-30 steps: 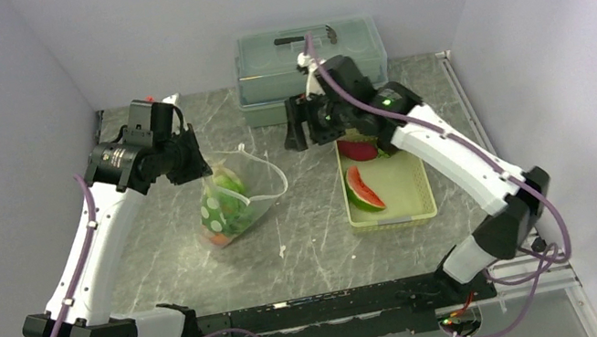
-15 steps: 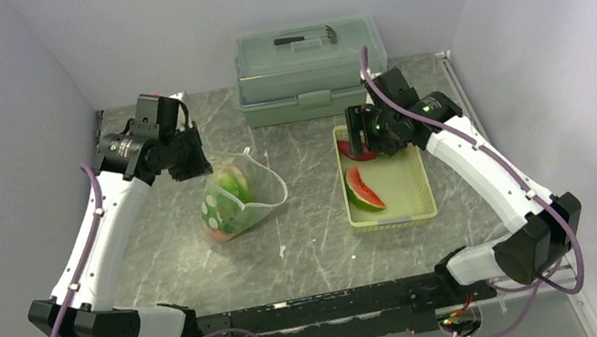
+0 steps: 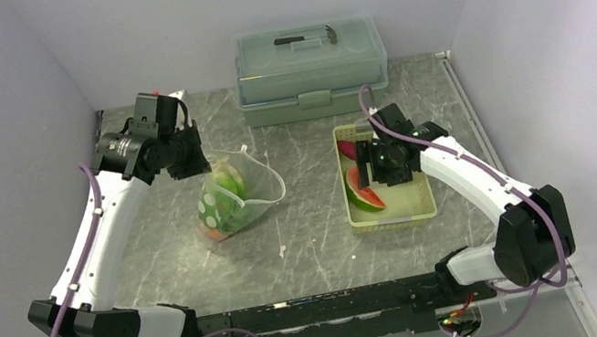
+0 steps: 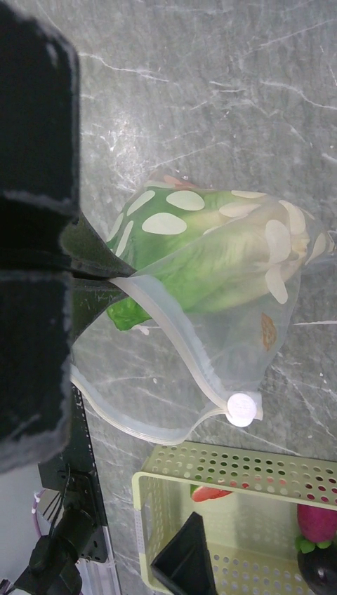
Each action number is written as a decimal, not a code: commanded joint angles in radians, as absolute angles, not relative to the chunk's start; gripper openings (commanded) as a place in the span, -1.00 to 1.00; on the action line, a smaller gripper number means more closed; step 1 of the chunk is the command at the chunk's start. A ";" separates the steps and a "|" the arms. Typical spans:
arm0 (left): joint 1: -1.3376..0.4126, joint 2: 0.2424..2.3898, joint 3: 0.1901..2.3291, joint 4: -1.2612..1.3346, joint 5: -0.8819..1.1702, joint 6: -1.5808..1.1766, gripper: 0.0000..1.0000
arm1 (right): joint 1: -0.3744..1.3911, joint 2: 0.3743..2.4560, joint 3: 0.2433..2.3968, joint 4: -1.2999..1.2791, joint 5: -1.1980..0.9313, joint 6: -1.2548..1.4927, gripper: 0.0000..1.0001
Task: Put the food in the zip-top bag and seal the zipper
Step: Pick up the fake fruit from the bin.
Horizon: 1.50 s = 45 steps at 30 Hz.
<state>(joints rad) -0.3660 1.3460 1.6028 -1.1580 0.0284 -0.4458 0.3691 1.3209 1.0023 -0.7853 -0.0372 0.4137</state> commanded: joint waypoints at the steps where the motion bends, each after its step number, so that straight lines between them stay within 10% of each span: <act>1: -0.361 1.341 1.645 -1.149 0.029 -0.396 -1.00 | 0.362 1.361 0.961 -0.607 -0.078 0.432 0.54; 45: -0.357 1.302 1.591 -1.103 0.103 -0.447 -1.00 | 0.359 1.602 0.954 -0.525 0.188 0.389 0.46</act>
<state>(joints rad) -0.3614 1.3369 1.5784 -1.1454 0.0830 -0.4389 0.3634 1.6108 0.9577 -0.5316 0.1585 0.3820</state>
